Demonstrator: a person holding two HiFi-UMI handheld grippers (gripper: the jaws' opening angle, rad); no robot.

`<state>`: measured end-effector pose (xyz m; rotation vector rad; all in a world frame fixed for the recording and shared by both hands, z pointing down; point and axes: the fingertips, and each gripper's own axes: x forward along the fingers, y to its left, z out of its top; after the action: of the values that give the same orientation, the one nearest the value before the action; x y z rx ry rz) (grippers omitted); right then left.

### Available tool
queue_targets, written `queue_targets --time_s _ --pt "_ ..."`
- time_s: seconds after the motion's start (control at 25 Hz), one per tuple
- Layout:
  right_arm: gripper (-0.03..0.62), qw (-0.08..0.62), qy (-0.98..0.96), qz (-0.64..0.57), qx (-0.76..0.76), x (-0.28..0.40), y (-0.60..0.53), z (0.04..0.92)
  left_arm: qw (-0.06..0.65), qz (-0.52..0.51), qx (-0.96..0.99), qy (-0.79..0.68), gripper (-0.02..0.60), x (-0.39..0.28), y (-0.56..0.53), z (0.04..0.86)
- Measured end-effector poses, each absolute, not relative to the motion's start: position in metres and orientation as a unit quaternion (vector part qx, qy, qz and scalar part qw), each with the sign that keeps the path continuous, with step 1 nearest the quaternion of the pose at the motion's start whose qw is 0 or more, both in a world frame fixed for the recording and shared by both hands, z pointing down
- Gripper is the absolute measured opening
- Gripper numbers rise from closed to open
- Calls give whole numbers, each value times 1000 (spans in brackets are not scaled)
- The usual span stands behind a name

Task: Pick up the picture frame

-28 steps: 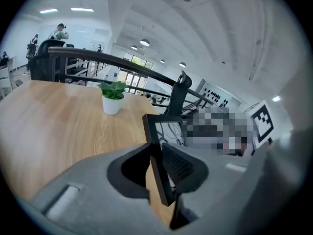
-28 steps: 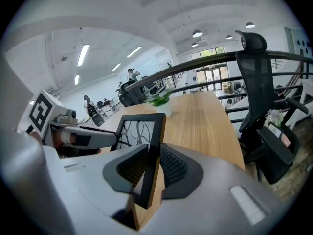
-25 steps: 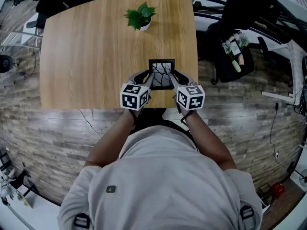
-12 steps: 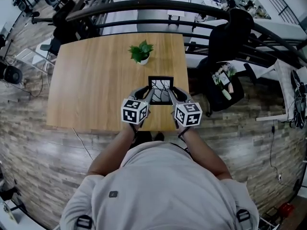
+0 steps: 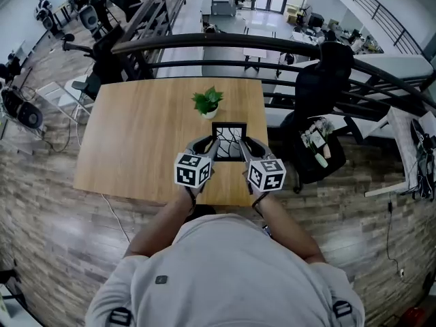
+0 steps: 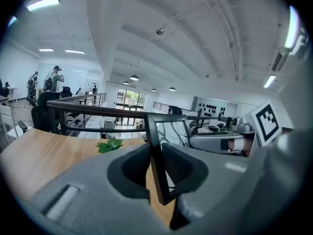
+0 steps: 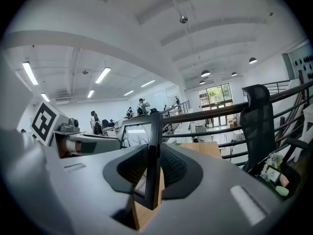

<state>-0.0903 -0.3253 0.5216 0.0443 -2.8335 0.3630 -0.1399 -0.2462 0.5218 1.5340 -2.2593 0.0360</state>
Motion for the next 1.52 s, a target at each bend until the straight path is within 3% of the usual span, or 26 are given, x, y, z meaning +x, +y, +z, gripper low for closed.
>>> queue_targets --time_s 0.52,1.0,1.52 --pt "87 139 -980 145 10 -104 -275 524 209 25 546 -811 80 -153 -196 519" --pt "87 140 -978 149 31 -122 -154 518 210 13 562 -800 78 -175 -77 513" --pt "89 167 -973 140 79 -81 -68 537 229 -22 600 -766 75 -147 0 536"
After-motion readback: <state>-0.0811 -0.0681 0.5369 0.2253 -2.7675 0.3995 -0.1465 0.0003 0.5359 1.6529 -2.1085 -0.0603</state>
